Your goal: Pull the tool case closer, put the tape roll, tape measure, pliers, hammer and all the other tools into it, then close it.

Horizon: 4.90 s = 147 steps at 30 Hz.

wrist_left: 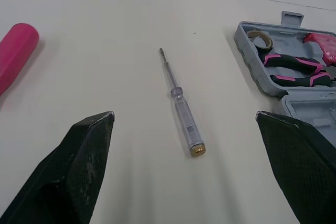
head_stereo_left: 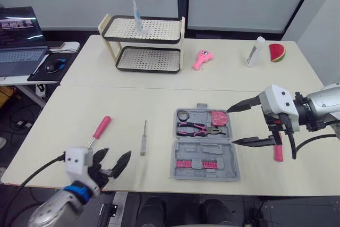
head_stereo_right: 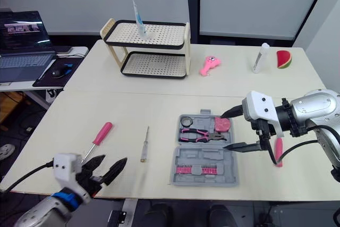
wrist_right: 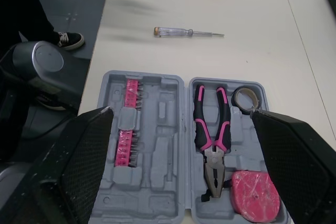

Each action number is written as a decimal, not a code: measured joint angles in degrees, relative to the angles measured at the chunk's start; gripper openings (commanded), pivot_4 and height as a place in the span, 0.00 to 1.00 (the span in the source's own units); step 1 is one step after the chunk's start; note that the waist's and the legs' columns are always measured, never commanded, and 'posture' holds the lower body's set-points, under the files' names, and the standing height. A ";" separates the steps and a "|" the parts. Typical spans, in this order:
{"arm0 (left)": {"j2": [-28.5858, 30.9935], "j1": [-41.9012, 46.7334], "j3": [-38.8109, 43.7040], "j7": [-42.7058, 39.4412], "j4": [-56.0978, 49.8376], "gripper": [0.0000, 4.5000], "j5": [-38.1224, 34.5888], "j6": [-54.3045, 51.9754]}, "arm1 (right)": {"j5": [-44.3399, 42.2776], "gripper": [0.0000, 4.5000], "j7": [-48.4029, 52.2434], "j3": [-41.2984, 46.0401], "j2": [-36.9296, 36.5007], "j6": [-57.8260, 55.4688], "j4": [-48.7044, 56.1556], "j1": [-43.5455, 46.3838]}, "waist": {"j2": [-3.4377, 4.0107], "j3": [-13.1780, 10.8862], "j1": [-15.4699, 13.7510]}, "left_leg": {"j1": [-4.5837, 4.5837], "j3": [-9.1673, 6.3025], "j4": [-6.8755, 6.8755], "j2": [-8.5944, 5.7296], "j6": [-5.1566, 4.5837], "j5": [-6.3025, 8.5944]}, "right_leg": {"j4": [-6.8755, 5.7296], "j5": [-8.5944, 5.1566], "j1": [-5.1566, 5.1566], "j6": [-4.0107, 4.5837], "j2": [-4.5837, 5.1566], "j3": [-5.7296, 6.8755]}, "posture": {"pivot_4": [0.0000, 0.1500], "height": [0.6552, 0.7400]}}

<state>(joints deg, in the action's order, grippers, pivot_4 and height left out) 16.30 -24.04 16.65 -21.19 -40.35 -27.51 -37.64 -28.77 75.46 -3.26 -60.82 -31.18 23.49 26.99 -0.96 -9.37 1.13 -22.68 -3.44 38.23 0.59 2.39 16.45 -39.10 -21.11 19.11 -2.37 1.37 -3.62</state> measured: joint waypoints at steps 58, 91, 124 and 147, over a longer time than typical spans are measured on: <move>20.97 38.14 -23.32 -26.79 21.67 0.04 14.05 17.74 | -0.21 1.00 -4.45 7.80 -2.46 -3.45 6.15 -12.04 | 0.06 -0.04 -1.19 | -0.24 -0.09 0.49 -0.05 0.00 0.00 | -0.21 0.02 0.05 -0.01 -0.07 0.20 | 1.00 1.00; 4.10 61.50 -52.31 -40.08 49.30 0.04 34.89 15.54 | 5.26 1.00 -14.22 11.08 -5.68 -7.07 14.75 -29.87 | -0.01 -0.08 -1.03 | -0.29 -0.06 0.60 -0.07 -0.02 0.00 | -0.35 0.01 0.09 -0.03 -0.32 0.19 | 1.00 1.00; 6.88 64.45 -45.77 -41.28 38.32 0.90 30.77 5.25 | 7.23 1.00 -13.00 11.49 -5.68 -4.31 12.27 -30.96 | -0.01 -0.08 -1.03 | -0.26 -0.06 0.63 -0.08 -0.01 0.00 | -0.38 0.01 0.07 -0.03 -0.32 0.14 | 1.00 1.00; 3.23 61.73 -47.94 -41.87 55.47 0.00 33.82 23.31 | 6.69 1.00 -14.17 11.39 -4.36 -5.67 13.94 -29.77 | -0.01 -0.08 -1.04 | -0.27 -0.05 0.65 -0.09 -0.01 0.00 | -0.41 0.01 0.08 -0.03 -0.31 0.19 | 1.00 1.00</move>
<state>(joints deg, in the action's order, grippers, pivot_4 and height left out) 19.54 37.69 -31.29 -63.07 15.12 6.31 -14.32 -22.09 61.29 8.13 -65.18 -36.85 37.43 -2.78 -0.97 -9.45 0.10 -22.95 -3.49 38.88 0.50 2.38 16.45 -39.52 -21.10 19.19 -2.40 1.06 -3.42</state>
